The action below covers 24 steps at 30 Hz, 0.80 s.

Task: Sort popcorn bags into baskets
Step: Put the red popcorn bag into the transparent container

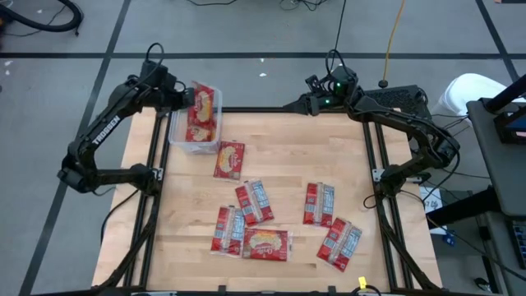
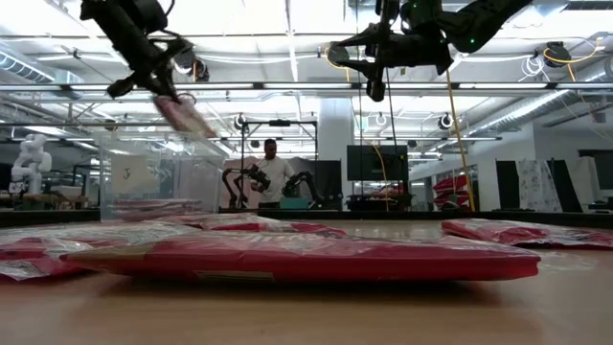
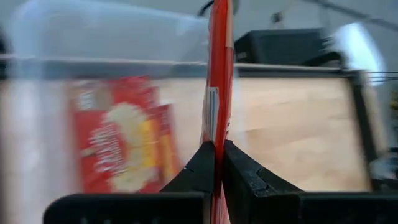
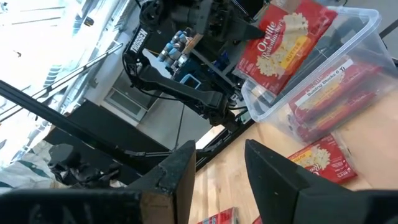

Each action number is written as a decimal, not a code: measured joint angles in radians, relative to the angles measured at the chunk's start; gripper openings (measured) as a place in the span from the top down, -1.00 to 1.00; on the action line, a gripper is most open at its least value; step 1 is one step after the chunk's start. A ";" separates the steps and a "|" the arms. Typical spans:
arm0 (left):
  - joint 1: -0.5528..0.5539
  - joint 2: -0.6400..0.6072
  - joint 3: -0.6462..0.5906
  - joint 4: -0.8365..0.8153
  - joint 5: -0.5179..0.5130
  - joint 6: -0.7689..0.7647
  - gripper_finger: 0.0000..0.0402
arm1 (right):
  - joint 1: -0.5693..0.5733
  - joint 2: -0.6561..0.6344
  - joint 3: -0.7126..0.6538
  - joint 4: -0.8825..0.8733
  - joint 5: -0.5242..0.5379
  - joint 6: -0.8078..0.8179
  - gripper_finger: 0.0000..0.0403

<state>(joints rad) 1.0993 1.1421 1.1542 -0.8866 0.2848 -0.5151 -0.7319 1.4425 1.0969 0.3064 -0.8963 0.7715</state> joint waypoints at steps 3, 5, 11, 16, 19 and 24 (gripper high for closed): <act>0.017 0.012 0.000 -0.029 -0.042 0.034 0.91 | 0.000 0.000 0.000 -0.004 0.001 -0.006 0.36; 0.019 0.029 0.000 -0.040 -0.053 0.046 0.91 | -0.002 0.000 0.000 -0.003 0.003 -0.015 0.36; 0.019 0.084 -0.050 -0.036 -0.059 0.050 0.91 | -0.002 0.000 0.000 -0.005 0.009 -0.050 0.36; 0.007 0.112 -0.106 -0.027 -0.079 0.051 0.90 | -0.002 0.000 0.000 -0.005 0.010 -0.051 0.36; -0.003 0.113 -0.131 0.006 -0.095 0.058 0.90 | -0.002 0.000 0.000 -0.005 0.010 -0.051 0.36; -0.010 0.113 -0.142 0.017 -0.138 0.061 0.84 | -0.002 0.000 0.000 -0.005 0.011 -0.051 0.36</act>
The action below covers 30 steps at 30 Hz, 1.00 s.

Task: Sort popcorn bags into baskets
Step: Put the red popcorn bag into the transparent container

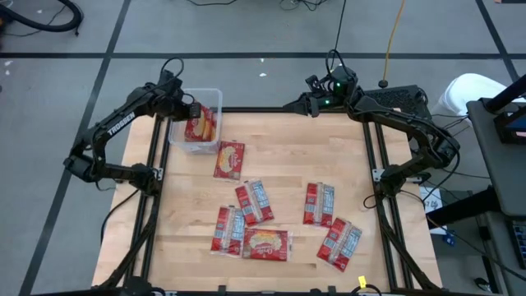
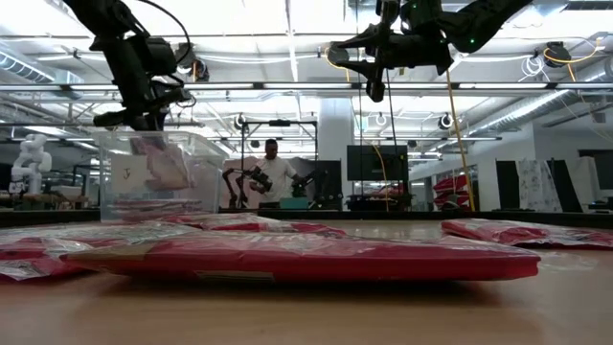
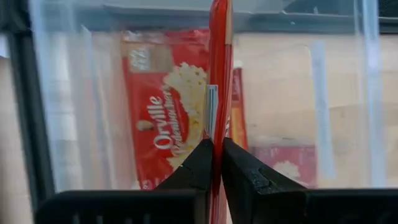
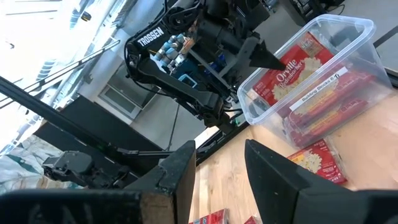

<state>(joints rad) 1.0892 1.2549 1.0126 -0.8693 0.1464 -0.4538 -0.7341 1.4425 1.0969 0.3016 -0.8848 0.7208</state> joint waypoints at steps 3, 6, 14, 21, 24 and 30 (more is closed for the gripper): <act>-0.009 0.000 0.000 -0.001 -0.062 0.000 0.75 | 0.000 0.000 0.000 0.000 0.001 0.000 0.36; -0.011 0.000 0.000 0.000 -0.106 0.000 0.63 | 0.000 0.000 0.000 0.000 0.001 0.000 0.36; -0.011 0.001 0.000 -0.003 -0.143 0.016 0.33 | 0.000 0.000 0.000 0.000 0.001 0.016 0.36; -0.011 0.001 0.000 -0.030 -0.149 0.056 0.22 | 0.000 0.000 0.000 0.000 0.000 0.019 0.36; -0.017 0.001 0.000 -0.031 -0.150 0.072 0.22 | 0.000 0.000 0.000 0.000 -0.001 0.025 0.36; -0.034 0.004 0.000 -0.072 -0.179 0.110 0.33 | 0.000 0.001 0.000 0.000 -0.002 0.026 0.36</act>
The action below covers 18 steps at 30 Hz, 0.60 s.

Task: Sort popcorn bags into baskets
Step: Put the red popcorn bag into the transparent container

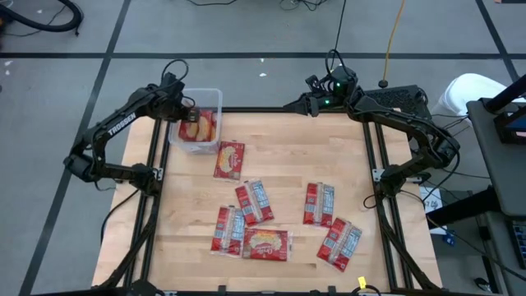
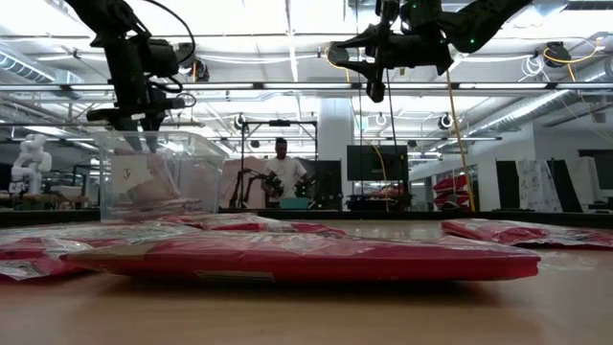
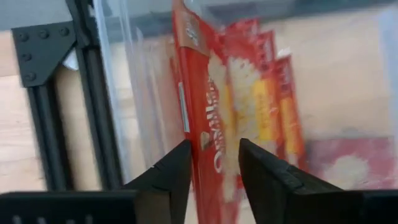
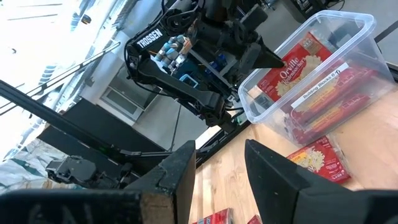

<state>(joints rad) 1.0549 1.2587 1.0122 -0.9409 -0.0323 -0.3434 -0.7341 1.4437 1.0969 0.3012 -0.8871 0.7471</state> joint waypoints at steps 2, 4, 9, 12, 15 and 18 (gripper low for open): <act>-0.012 0.016 -0.004 -0.001 -0.021 0.020 0.40 | 0.000 0.000 0.000 0.000 0.000 0.000 0.36; -0.023 0.033 -0.008 -0.002 -0.023 0.021 0.48 | 0.000 0.000 0.000 0.000 0.000 0.000 0.36; -0.064 0.029 -0.008 0.001 -0.021 -0.002 0.57 | 0.000 0.000 0.000 0.000 -0.004 0.000 0.36; -0.080 0.016 -0.008 0.002 -0.032 -0.042 0.50 | 0.000 0.000 0.000 0.000 -0.005 0.000 0.36; -0.100 0.015 -0.008 0.011 -0.028 -0.052 0.40 | 0.000 0.000 0.000 0.000 -0.005 0.000 0.36; -0.126 0.015 -0.008 0.017 0.004 -0.052 0.34 | 0.000 0.000 0.000 0.000 -0.005 0.000 0.36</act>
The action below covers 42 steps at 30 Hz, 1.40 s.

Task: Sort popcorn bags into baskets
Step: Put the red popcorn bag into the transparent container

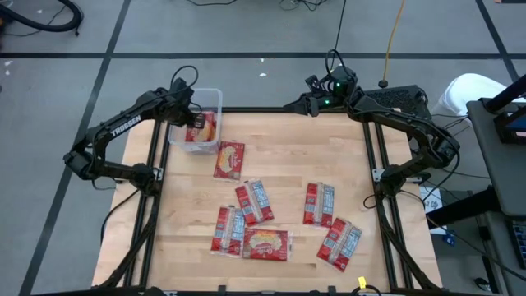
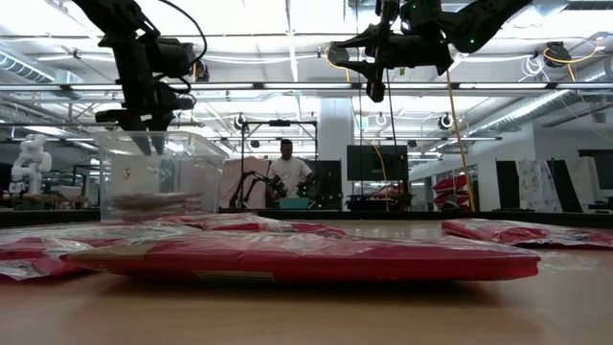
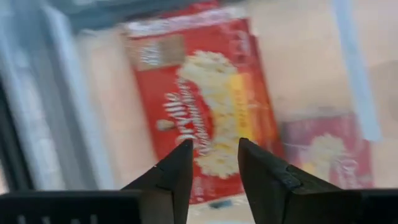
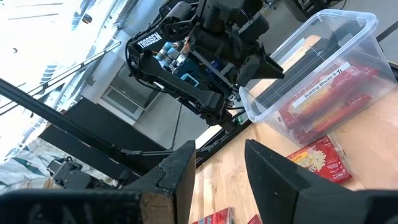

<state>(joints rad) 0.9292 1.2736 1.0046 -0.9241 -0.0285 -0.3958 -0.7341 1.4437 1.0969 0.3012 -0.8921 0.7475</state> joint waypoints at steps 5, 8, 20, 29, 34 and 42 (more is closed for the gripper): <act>-0.070 0.000 0.000 0.077 0.066 -0.010 0.36 | 0.000 0.000 0.000 -0.030 0.000 0.000 0.36; -0.109 0.000 0.000 0.166 0.107 -0.041 0.41 | 0.000 0.000 0.000 -0.098 0.008 0.002 0.36; -0.308 0.000 0.001 0.573 0.286 -0.169 0.52 | 0.168 -0.148 0.000 -0.630 0.337 0.010 0.36; -0.502 0.000 0.001 0.578 0.317 -0.149 0.52 | 0.464 -0.272 0.001 -1.138 0.704 0.295 0.36; -0.592 0.000 0.001 0.576 0.319 -0.114 0.52 | 0.617 -0.261 0.000 -1.285 0.735 0.514 0.36; -0.714 0.000 0.001 0.492 0.316 -0.108 0.52 | 0.803 -0.190 0.000 -1.323 0.735 0.765 0.35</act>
<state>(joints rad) 0.2149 1.2731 1.0055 -0.4323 0.2871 -0.5042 0.0691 1.2533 1.0973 -1.0220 -0.1569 1.5121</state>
